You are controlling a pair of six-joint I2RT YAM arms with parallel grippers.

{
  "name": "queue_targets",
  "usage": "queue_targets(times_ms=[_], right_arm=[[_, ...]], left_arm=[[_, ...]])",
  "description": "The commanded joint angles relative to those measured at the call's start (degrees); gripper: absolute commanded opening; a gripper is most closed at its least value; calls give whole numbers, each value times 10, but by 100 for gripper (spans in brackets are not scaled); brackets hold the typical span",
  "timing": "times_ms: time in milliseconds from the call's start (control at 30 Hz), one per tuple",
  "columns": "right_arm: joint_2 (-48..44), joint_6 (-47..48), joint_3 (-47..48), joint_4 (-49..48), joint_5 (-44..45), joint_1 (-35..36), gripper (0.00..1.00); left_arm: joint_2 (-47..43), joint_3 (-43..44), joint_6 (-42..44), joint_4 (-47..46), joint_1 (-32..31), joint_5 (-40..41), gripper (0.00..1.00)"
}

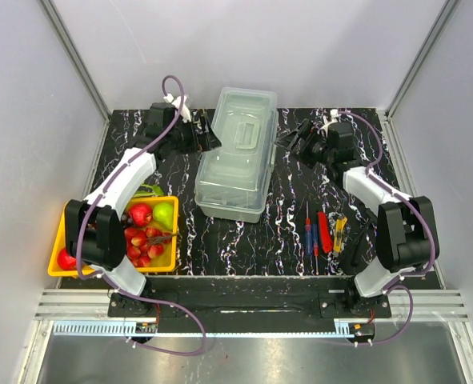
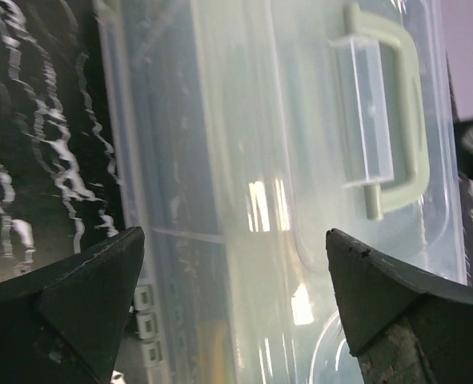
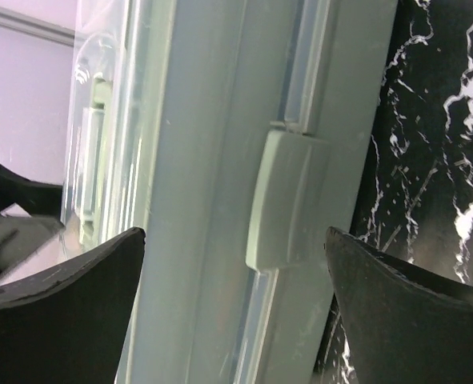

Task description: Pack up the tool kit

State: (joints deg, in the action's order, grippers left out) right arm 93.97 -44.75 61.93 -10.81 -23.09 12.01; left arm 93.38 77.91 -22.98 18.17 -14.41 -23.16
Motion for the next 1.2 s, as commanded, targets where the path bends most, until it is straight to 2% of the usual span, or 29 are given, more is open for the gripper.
queue_targets(times_ms=[0,67,167,233,300,333,467,533,633,733,967,1167], right_arm=[[-50,14,-29,-37,-54,-30,99],[-54,24,-24,-17,-66,-41,99],[-63,32,-19,36,-5,-45,99],[-60,29,-31,24,-5,-47,99],[-44,0,-43,0,-17,-50,99],[-35,-22,-54,-36,-36,-51,99],[30,-132,-96,-278,-135,-51,100],[65,-215,-116,-389,-148,-51,99],[108,-272,-132,-500,-149,-51,100],[151,-320,-138,-582,-151,-50,99],[269,-438,-111,-757,-152,-42,99],[304,-445,-99,-776,-135,-14,99]], left_arm=[[-42,79,39,58,4,127,99],[-55,97,43,67,4,191,99],[-86,107,54,65,5,280,99],[-109,88,71,45,8,329,99],[-127,71,84,41,17,337,99],[-130,69,90,51,25,314,99],[-137,52,92,72,41,184,99],[-136,41,76,71,41,140,99],[-126,34,54,75,41,100,99],[-116,27,47,73,40,68,99],[-73,37,11,70,40,52,99],[-32,51,-9,70,40,35,99]])
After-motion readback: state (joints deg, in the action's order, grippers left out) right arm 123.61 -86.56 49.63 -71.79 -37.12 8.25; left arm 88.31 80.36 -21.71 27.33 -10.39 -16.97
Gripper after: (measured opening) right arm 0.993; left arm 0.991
